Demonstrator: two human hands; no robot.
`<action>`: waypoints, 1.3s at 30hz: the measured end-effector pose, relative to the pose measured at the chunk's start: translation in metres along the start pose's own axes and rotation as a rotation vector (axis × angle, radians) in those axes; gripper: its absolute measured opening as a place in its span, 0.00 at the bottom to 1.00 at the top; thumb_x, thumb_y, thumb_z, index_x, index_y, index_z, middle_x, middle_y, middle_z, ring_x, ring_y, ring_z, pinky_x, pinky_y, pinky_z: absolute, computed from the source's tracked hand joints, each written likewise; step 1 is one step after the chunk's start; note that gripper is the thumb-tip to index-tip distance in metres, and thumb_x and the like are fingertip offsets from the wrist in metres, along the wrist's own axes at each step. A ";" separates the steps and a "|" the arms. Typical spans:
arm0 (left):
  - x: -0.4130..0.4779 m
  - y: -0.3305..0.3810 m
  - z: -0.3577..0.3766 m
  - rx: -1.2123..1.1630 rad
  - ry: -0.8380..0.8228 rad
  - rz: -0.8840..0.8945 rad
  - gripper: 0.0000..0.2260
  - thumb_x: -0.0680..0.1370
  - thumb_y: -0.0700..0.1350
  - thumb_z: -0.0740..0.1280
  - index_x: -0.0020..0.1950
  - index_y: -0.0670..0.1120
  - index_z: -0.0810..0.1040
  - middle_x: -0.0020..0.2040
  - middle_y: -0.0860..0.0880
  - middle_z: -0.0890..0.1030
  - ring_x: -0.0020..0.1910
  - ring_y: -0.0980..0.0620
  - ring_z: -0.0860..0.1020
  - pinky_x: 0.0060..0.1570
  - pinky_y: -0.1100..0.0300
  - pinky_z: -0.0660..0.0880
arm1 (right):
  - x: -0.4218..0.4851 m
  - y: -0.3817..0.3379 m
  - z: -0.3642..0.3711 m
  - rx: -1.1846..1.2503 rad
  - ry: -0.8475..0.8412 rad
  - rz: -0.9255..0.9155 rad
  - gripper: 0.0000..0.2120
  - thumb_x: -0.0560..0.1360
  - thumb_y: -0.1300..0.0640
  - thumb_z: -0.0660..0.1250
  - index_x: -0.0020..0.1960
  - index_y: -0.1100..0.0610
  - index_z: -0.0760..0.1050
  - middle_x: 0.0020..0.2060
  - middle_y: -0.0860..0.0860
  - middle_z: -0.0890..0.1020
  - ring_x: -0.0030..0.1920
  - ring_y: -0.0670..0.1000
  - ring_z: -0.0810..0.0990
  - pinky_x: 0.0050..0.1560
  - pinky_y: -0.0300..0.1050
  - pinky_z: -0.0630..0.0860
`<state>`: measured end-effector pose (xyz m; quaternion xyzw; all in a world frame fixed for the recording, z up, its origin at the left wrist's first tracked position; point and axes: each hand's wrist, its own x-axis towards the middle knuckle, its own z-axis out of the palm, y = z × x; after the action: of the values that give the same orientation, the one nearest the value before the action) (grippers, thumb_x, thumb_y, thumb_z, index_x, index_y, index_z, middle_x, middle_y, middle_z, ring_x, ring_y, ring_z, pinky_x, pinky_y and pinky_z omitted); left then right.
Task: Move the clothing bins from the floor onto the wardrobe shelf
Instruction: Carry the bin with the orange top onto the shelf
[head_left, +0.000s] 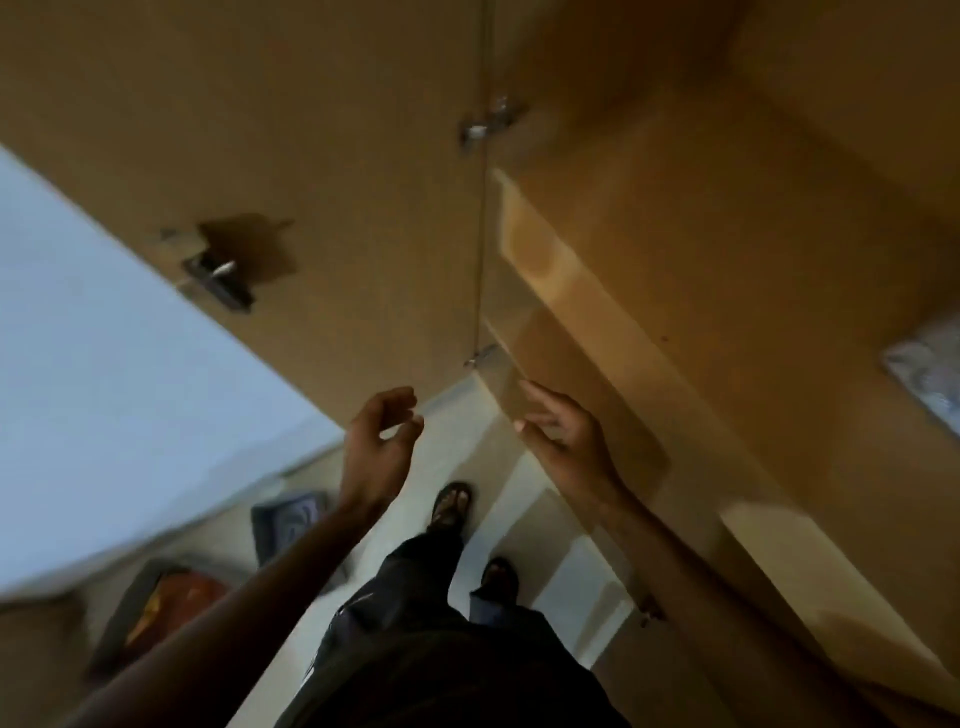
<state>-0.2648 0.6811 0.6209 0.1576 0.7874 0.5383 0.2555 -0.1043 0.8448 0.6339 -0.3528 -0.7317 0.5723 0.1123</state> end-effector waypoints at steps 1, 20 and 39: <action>-0.013 -0.012 -0.012 -0.015 0.048 -0.030 0.13 0.76 0.37 0.67 0.60 0.46 0.78 0.55 0.51 0.82 0.53 0.55 0.80 0.53 0.62 0.75 | 0.000 0.001 0.014 -0.010 -0.045 -0.010 0.23 0.74 0.55 0.68 0.69 0.49 0.72 0.64 0.44 0.76 0.57 0.42 0.79 0.56 0.40 0.77; -0.250 -0.170 -0.287 -0.243 0.903 -0.377 0.13 0.78 0.40 0.67 0.62 0.48 0.77 0.55 0.54 0.81 0.53 0.60 0.79 0.49 0.70 0.74 | -0.096 -0.081 0.390 -0.351 -0.957 -0.228 0.24 0.74 0.57 0.69 0.69 0.50 0.71 0.54 0.47 0.81 0.49 0.38 0.80 0.51 0.34 0.75; -0.248 -0.401 -0.482 -0.161 0.956 -0.890 0.17 0.77 0.43 0.67 0.66 0.49 0.74 0.60 0.53 0.78 0.59 0.54 0.76 0.59 0.55 0.74 | -0.083 -0.004 0.749 -0.678 -1.235 -0.144 0.25 0.75 0.52 0.67 0.70 0.45 0.68 0.58 0.45 0.78 0.52 0.41 0.80 0.56 0.48 0.80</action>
<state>-0.3267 0.0333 0.4457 -0.4591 0.7616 0.4492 0.0867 -0.4708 0.2224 0.4175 0.0701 -0.8210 0.3996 -0.4017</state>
